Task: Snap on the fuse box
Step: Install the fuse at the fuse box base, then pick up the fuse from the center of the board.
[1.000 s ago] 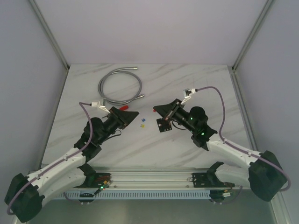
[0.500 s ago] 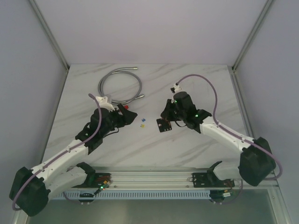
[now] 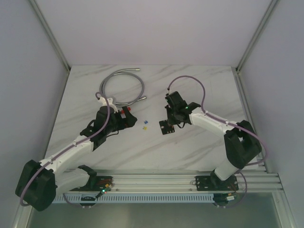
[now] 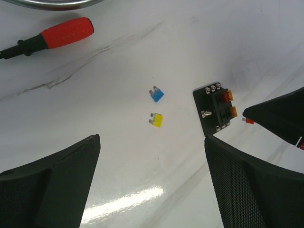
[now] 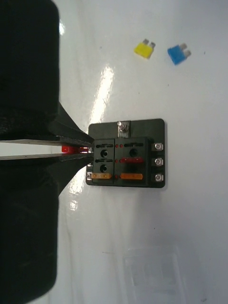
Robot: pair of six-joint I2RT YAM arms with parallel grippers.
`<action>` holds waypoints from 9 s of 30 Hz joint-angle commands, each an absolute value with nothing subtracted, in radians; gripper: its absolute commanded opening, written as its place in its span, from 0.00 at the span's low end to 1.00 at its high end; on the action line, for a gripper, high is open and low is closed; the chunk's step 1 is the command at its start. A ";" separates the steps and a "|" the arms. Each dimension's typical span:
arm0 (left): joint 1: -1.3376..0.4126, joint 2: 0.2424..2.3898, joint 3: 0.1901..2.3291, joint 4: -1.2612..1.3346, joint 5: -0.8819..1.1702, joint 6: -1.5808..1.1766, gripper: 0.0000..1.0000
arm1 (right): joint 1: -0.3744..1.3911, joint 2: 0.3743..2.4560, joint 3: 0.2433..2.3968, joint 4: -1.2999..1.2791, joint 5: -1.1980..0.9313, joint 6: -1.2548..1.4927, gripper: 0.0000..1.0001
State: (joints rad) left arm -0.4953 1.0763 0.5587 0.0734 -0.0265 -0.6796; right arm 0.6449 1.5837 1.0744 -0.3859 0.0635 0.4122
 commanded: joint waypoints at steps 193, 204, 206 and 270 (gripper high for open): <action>-0.224 1.089 0.528 0.009 0.249 -0.754 1.00 | 0.864 2.072 1.425 -0.215 0.144 0.134 0.44; -0.224 1.088 0.528 0.018 0.273 -0.762 1.00 | 0.863 2.047 1.395 -0.248 0.135 0.138 0.24; -0.225 1.088 0.528 0.024 0.282 -0.765 1.00 | 0.864 2.031 1.382 -0.241 0.131 0.137 0.22; -0.370 1.254 0.547 0.417 0.494 -1.011 0.07 | 0.861 1.548 0.942 0.340 -0.179 0.164 0.21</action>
State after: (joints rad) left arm -0.3607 1.2915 0.5556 0.3996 0.4938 -0.9955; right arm 0.8574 1.5696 0.9611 0.2600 -0.1833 0.1383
